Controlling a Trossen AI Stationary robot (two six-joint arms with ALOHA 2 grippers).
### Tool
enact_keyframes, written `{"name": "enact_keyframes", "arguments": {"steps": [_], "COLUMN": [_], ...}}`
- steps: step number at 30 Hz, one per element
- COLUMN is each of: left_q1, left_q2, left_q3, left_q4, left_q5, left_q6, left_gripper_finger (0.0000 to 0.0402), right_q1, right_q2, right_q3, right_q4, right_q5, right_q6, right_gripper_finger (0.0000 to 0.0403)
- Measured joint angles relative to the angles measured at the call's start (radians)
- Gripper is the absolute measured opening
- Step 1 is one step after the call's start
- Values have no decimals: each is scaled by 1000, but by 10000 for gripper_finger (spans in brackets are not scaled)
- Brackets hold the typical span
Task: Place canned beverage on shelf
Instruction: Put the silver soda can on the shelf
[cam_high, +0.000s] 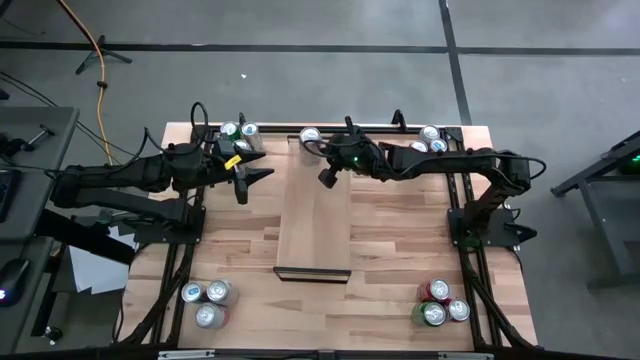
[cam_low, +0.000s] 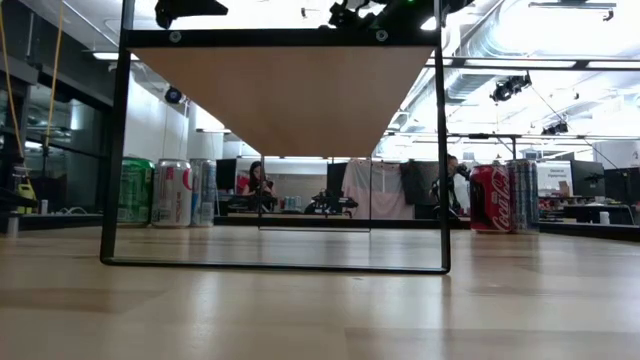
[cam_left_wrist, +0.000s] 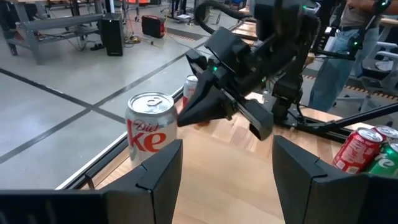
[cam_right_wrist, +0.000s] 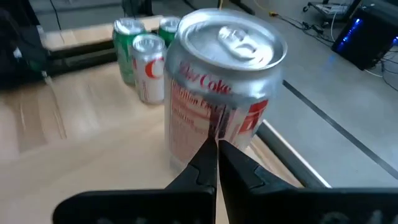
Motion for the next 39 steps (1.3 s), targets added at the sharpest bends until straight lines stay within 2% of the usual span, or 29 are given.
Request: {"name": "enact_keyframes", "arguments": {"steps": [7,17,27,31,34,39], "left_q1": [0,0,0,0,0,-17], "left_q2": [3,3,3,3,-2,-2], "left_q3": [0,0,0,0,0,0], "left_q4": [1,0,-11,-32,-119,-319], "left_q5": [-3,-26,-45,-40,39,248], "left_q6": [0,0,38,25,-27,-128], "left_gripper_finger": [179,179,179,179,179,179], "right_q1": [-29,-33,-33,-32,-32,-17], "right_q2": [1,69,69,41,-18,-146], "right_q3": [0,0,0,-1,-1,-1], "right_q4": [80,151,153,71,-41,-301], "right_q5": [-45,-89,-118,-120,-121,-149], "right_q6": [3,43,53,44,26,28], "right_gripper_finger": [0,0,0,0,0,0]}}
